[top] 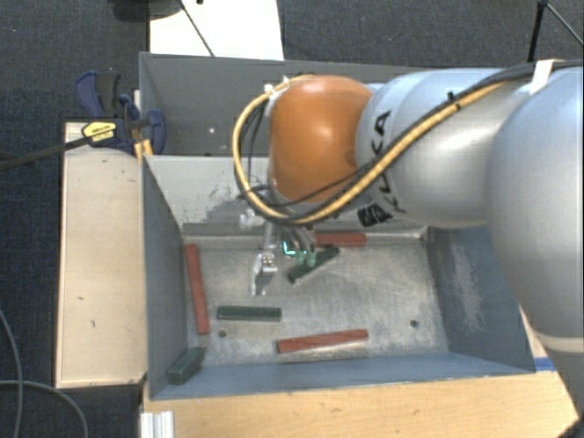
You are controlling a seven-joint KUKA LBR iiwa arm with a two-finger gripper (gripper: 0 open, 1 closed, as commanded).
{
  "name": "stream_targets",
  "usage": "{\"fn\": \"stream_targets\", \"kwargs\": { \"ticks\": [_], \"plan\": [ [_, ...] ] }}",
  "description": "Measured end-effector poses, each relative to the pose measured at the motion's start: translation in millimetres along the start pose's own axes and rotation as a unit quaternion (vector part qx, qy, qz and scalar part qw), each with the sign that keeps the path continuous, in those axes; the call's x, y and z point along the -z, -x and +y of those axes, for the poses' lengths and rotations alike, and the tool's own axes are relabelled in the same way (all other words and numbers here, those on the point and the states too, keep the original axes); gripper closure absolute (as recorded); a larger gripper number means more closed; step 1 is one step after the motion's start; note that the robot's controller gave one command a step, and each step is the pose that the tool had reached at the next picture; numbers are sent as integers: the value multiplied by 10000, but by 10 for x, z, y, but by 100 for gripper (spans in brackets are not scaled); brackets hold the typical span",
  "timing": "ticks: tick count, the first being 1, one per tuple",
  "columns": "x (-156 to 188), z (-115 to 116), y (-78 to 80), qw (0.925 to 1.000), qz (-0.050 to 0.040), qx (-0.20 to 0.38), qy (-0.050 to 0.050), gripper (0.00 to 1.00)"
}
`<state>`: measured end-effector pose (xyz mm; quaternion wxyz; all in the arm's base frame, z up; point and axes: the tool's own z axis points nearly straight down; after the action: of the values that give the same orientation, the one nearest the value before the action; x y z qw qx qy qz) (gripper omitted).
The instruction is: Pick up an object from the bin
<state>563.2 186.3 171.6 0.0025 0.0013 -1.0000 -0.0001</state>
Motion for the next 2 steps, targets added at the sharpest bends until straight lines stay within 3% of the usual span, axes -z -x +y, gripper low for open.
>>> {"fn": "stream_targets", "kwargs": {
  "ticks": [1,2],
  "plan": [
    [38,-6,20,10000,-36,-18,7,0],
    [-453,-148,-258,9998,-63,205,11,0]
  ]
}}
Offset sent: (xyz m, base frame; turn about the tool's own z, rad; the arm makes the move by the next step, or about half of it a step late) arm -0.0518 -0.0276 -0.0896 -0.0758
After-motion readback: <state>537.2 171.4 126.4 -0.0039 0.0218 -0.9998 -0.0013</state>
